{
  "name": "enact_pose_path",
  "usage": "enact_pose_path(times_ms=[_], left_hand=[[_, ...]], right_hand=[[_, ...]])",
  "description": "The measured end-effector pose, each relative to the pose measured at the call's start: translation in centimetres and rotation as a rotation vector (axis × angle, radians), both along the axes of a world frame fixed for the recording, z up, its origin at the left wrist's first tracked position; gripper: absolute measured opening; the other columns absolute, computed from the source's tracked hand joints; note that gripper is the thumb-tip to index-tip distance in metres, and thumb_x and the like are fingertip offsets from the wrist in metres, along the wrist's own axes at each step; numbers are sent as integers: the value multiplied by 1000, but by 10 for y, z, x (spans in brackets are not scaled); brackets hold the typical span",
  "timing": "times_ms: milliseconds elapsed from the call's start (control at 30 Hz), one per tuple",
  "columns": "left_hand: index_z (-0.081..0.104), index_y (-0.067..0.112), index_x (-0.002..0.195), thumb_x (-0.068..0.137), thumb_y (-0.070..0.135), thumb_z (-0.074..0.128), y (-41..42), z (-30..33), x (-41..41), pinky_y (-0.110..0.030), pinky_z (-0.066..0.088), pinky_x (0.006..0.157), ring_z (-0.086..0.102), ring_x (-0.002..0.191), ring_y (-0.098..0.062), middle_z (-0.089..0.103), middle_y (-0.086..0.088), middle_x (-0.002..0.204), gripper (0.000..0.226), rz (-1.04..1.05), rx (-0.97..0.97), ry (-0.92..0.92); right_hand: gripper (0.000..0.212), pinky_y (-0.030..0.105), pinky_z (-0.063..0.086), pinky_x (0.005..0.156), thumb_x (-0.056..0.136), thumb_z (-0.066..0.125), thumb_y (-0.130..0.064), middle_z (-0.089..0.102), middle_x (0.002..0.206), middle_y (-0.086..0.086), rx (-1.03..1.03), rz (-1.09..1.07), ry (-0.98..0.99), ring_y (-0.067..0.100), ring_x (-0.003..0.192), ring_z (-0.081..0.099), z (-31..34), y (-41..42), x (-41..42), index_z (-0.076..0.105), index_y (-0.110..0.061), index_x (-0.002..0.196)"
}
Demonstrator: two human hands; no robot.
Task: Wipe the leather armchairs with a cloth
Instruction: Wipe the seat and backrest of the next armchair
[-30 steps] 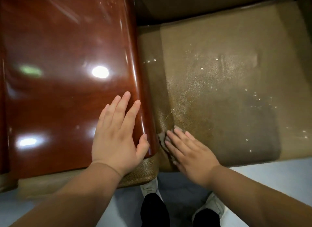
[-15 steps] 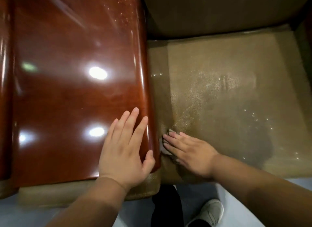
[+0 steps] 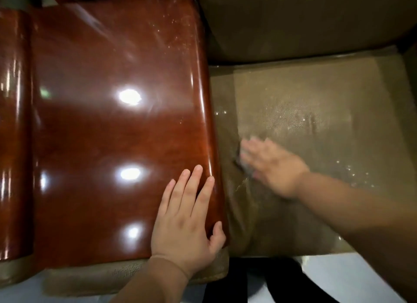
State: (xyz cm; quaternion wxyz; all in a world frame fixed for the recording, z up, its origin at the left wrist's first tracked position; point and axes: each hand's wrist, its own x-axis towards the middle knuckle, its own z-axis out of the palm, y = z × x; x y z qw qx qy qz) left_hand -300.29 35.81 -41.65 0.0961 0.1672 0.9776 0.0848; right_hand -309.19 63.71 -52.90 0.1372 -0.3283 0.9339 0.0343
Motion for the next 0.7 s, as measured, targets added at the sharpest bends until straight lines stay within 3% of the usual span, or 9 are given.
enact_pose_path(times_ms=[67,133,200,267,367,433,567,633,700], left_hand=[[47,13,157,75,47,64,-1,-3,1,-51,19,130,26,158,-32,29,-11,171,90,8,2,-6],[46,15,157,75,47,65,-1,-4,4,-50,17,130,26,158,-31,30,-10,170,90,12,16,-23],[47,18,155,75,49,64,0,1,4,-48,18,129,31,155,-32,34,-9,167,88,21,9,-46],[50,20,151,78,49,61,6,8,-12,-49,25,122,41,144,-33,41,-8,158,80,82,38,-35],[49,18,149,83,47,59,23,14,-76,-48,28,115,40,137,-31,43,-8,149,73,218,106,43],[47,18,149,83,47,58,30,12,-129,-49,26,116,34,140,-30,41,-9,154,73,294,83,128],[41,18,156,88,49,52,27,-4,-173,-52,24,125,29,152,-30,34,-6,165,76,402,7,119],[41,15,157,88,47,52,26,-8,-170,-50,24,126,29,153,-28,35,-5,166,77,390,6,120],[41,14,156,86,45,53,28,-8,-169,-48,25,126,30,153,-27,36,-5,165,78,371,17,124]], right_hand=[[69,54,6,129,108,37,-43,2,174,11,90,-391,-92,42,158,1,8,5,-40,10,-18,166],[66,55,-2,128,109,21,-43,-19,172,6,78,-633,-167,42,156,-19,9,-15,-36,-4,-21,166],[68,53,1,128,106,36,-37,-9,173,9,-26,-446,-173,41,157,-12,3,-39,4,9,-18,166],[72,49,5,130,95,47,-29,13,173,10,-156,-80,-186,36,159,4,-5,-46,54,26,-16,163],[69,43,10,127,92,37,-28,24,171,5,-129,241,-220,28,159,14,-11,-21,45,36,-19,161],[66,44,13,129,95,34,-26,28,169,8,-147,159,-89,28,158,17,-17,-17,-3,37,-15,160],[64,44,-7,128,106,37,-27,-2,174,7,-104,-439,-132,31,160,-9,-13,-41,-69,17,-20,166],[68,45,-2,129,95,44,-22,13,173,11,-176,-237,-122,35,160,6,-15,-51,-43,34,-20,161],[65,48,16,129,88,40,-29,39,164,11,-232,102,-137,35,153,32,-15,-49,1,55,-19,150]])
